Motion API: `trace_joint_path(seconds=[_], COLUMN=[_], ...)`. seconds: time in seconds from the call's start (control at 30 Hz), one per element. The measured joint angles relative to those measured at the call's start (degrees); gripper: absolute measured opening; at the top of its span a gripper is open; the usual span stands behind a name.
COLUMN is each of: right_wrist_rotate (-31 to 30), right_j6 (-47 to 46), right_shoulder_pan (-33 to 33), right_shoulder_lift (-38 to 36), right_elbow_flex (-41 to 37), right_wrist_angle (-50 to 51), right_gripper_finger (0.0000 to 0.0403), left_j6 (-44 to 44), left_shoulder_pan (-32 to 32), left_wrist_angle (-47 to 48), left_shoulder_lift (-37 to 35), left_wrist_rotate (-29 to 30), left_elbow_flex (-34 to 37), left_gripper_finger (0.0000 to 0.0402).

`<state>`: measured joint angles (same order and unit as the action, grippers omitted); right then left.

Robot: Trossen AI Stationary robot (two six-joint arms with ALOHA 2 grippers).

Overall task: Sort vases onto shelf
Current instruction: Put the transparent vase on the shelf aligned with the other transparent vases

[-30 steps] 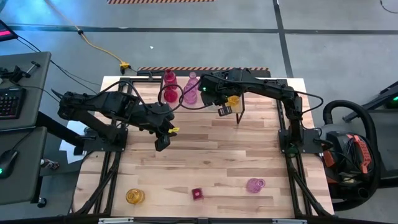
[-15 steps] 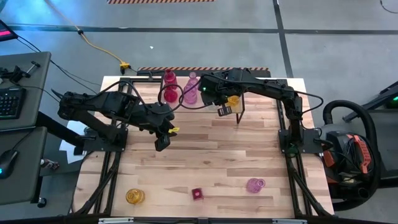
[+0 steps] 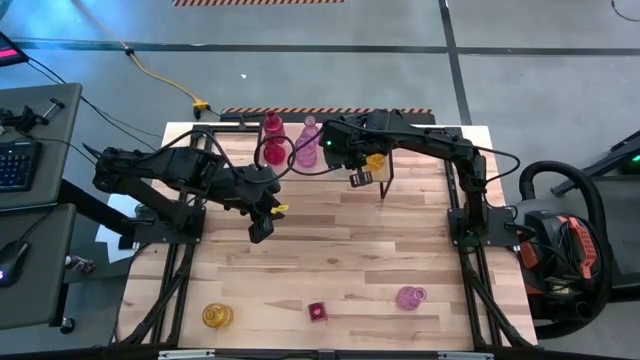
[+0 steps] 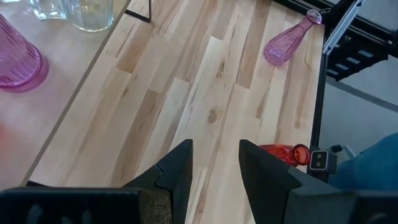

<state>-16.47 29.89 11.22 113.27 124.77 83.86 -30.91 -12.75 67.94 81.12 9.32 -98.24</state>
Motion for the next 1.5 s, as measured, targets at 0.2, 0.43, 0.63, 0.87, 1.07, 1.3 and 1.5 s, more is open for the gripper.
trace_joint_path(seconds=[0.2, 0.43, 0.63, 0.87, 1.07, 1.3, 1.5], right_wrist_rotate=[-0.02, -0.13, -3.45, -2.58, -1.44, -1.29, -1.27], right_j6=[-0.55, -1.38, -1.08, -0.94, -0.94, -1.38, -1.36], right_shoulder_pan=[0.0, 0.0, -0.02, 0.0, 0.0, -0.07, -0.88], right_shoulder_lift=[0.0, 0.0, 0.04, 0.07, 0.04, 0.04, 0.04], right_elbow_flex=[0.0, 0.0, 0.0, -0.02, -0.02, 0.0, -0.02], right_wrist_angle=[-0.71, -0.59, -0.43, -0.18, -0.07, 0.25, 0.32], right_gripper_finger=[0.0067, 0.0067, 0.0067, 0.0067, 0.0067, 0.0067, 0.0067], left_j6=[1.54, 1.58, 3.14, 3.78, 4.1, 4.1, 3.99], left_shoulder_pan=[0.88, 1.76, 1.86, 1.86, 1.86, 1.86, 1.86], left_wrist_angle=[-0.55, -0.96, -0.94, -0.92, -0.91, -0.91, -0.91], left_shoulder_lift=[-0.42, -1.68, -2.03, -2.01, -2.01, -2.01, -2.01], left_wrist_rotate=[0.31, 0.46, 0.46, 0.46, 0.31, 0.28, 0.26], left_elbow_flex=[0.0, -0.04, -0.04, -0.02, -0.02, -0.02, -0.02], left_gripper_finger=[0.012, 0.012, 0.012, 0.012, 0.012, 0.012, 0.012])
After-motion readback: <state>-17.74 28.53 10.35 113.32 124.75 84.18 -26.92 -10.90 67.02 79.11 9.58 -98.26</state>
